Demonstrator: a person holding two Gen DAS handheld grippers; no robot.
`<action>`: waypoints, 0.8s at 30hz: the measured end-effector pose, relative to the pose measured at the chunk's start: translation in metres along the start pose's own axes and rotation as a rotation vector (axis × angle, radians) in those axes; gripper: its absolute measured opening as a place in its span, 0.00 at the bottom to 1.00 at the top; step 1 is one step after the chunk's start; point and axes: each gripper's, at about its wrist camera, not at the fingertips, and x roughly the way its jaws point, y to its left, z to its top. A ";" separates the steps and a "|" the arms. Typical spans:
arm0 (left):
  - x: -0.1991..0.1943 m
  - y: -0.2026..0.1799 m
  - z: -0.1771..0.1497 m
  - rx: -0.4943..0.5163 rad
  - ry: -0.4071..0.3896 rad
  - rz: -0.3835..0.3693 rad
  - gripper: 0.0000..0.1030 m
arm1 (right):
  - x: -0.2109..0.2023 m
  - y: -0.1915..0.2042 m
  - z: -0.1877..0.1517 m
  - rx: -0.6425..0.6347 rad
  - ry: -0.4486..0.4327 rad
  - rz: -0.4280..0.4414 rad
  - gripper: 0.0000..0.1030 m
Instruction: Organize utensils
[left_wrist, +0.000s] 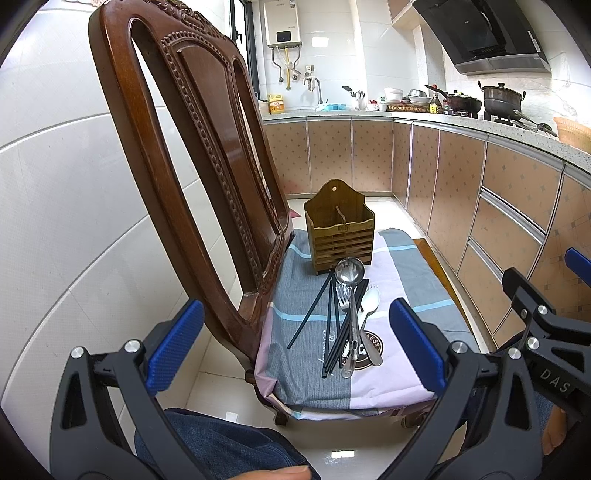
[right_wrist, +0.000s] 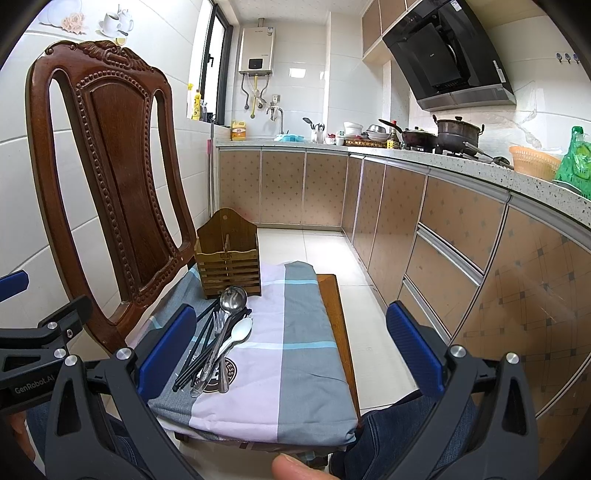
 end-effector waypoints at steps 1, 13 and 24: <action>0.001 0.000 -0.001 -0.001 0.002 0.001 0.96 | 0.001 -0.001 0.000 -0.001 0.002 0.000 0.98; 0.019 -0.002 0.000 0.003 0.055 0.000 0.96 | 0.019 0.004 0.001 -0.029 0.042 -0.043 0.98; 0.116 -0.010 -0.020 0.009 0.265 -0.029 0.78 | 0.145 -0.008 -0.057 -0.168 0.508 -0.087 0.75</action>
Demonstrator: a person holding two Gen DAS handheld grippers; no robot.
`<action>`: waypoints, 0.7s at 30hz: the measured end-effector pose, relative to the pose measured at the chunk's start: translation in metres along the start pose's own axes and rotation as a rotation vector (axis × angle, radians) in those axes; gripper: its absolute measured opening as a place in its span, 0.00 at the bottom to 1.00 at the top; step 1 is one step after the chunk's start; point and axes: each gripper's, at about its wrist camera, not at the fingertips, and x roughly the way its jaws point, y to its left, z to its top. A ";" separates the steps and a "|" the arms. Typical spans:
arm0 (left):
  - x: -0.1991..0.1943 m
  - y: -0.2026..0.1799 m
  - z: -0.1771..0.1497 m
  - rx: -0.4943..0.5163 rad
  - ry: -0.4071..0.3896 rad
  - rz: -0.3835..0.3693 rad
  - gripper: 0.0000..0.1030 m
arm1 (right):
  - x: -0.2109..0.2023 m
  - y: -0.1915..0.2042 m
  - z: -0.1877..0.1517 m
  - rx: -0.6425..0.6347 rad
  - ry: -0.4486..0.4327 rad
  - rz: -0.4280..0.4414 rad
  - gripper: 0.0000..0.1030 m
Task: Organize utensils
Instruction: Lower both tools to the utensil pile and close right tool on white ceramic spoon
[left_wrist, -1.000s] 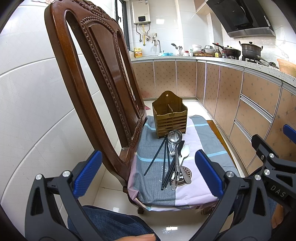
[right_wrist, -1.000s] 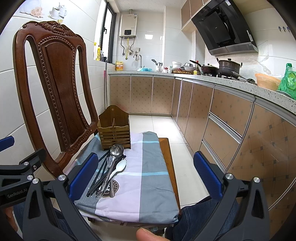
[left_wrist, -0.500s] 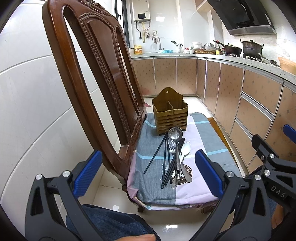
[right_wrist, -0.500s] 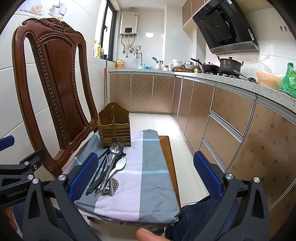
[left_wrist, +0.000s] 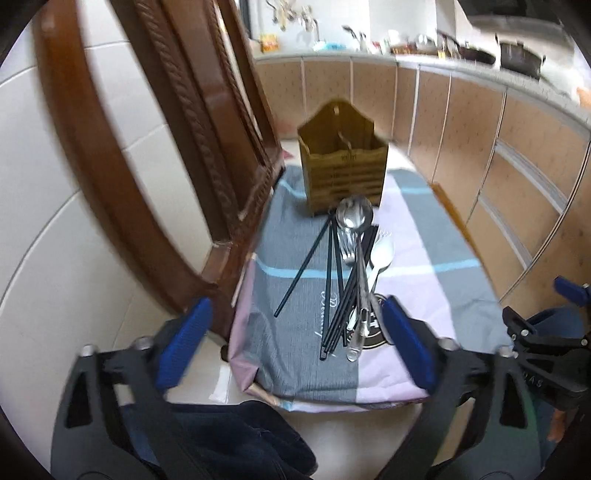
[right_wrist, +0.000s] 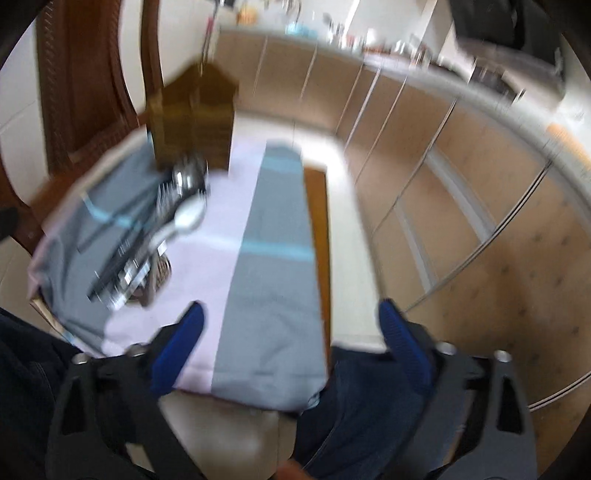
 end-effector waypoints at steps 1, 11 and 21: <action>0.012 -0.002 0.005 0.015 0.020 -0.003 0.75 | 0.013 -0.001 0.001 0.012 0.035 0.015 0.66; 0.143 -0.015 0.079 0.124 0.176 -0.045 0.62 | 0.090 0.013 0.050 0.045 0.113 0.230 0.29; 0.211 -0.009 0.080 0.104 0.287 0.011 0.69 | 0.150 0.072 0.110 -0.065 0.137 0.393 0.44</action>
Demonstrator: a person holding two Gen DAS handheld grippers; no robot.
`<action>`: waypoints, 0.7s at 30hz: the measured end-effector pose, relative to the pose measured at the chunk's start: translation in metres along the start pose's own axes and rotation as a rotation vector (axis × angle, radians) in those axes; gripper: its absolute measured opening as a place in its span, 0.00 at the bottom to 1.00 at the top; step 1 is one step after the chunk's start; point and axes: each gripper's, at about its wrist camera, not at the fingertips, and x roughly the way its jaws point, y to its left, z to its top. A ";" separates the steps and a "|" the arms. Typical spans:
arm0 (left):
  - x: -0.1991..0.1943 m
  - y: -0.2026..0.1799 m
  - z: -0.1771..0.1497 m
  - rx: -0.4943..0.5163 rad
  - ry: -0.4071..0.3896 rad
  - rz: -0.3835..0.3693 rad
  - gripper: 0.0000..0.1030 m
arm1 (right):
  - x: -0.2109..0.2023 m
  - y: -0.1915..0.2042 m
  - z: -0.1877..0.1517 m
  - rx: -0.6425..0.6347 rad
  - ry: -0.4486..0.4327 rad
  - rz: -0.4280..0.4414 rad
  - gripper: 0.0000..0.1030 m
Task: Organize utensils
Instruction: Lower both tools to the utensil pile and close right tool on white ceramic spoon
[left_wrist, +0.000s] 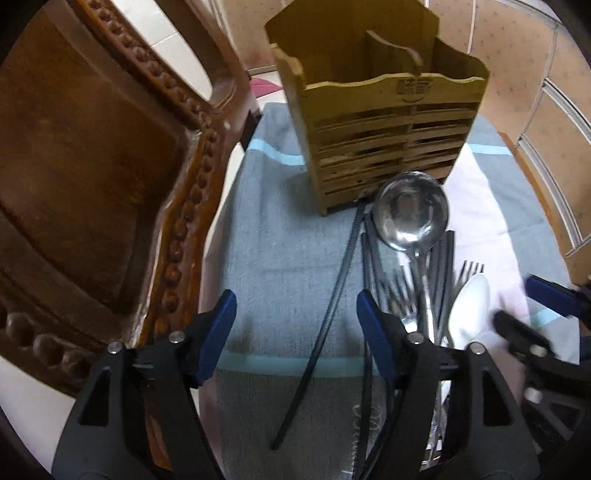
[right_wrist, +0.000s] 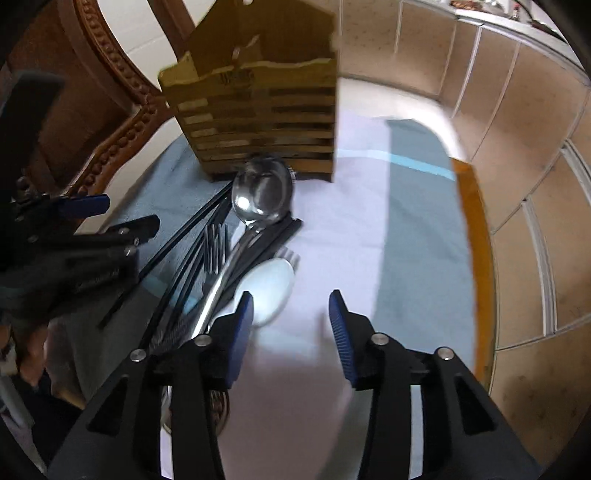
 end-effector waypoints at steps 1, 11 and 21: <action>0.000 -0.002 -0.001 0.013 -0.003 0.000 0.71 | 0.005 0.000 0.002 0.003 0.007 0.001 0.45; 0.014 -0.019 -0.006 0.049 0.038 -0.025 0.74 | 0.018 -0.013 0.003 0.047 0.035 0.107 0.09; 0.053 -0.034 -0.004 -0.034 0.155 -0.162 0.34 | 0.003 -0.059 0.008 0.098 -0.038 0.011 0.05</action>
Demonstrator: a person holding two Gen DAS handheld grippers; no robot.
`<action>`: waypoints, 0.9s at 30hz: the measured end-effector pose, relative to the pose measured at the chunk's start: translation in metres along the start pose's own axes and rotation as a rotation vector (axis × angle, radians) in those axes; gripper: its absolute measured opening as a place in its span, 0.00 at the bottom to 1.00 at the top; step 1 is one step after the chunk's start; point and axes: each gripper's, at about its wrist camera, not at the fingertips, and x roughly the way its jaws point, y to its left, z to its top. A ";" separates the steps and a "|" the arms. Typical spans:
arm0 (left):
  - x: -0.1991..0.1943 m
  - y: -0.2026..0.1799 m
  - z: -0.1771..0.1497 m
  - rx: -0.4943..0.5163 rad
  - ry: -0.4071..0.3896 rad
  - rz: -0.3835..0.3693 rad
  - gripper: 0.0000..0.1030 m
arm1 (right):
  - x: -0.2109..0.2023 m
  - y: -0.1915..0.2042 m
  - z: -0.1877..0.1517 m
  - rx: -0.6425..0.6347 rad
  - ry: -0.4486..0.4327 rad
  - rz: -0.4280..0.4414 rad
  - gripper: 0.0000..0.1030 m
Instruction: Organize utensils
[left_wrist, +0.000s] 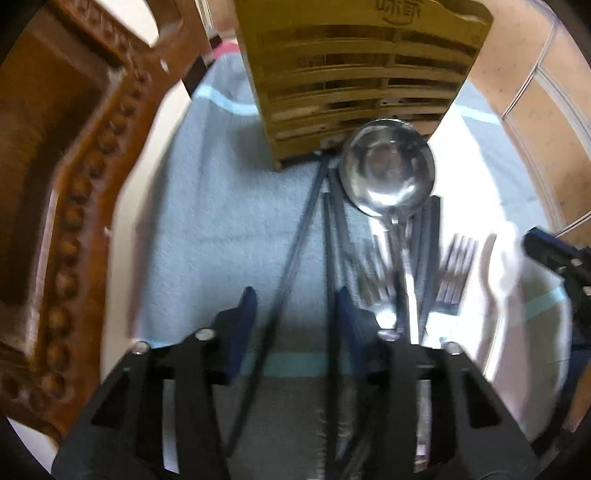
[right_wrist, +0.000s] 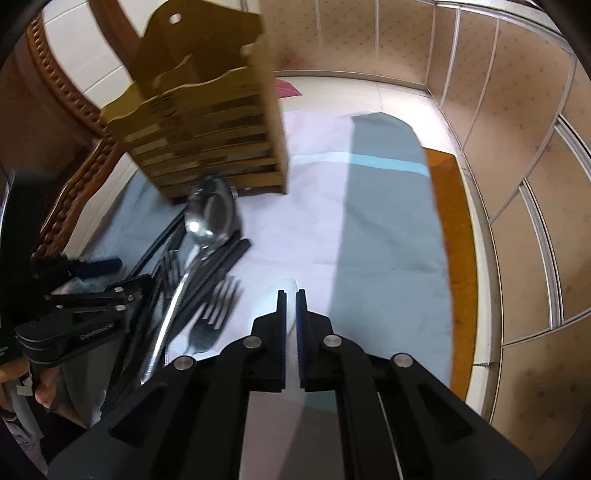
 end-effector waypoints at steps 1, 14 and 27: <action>0.000 0.000 0.000 -0.010 0.005 -0.014 0.32 | 0.001 -0.004 0.000 0.005 0.001 -0.005 0.05; 0.012 0.015 -0.006 -0.041 0.015 0.060 0.36 | 0.006 -0.007 -0.012 0.011 0.024 -0.007 0.05; 0.012 -0.018 -0.047 0.032 0.079 -0.030 0.06 | 0.006 -0.016 -0.010 0.052 0.031 -0.010 0.25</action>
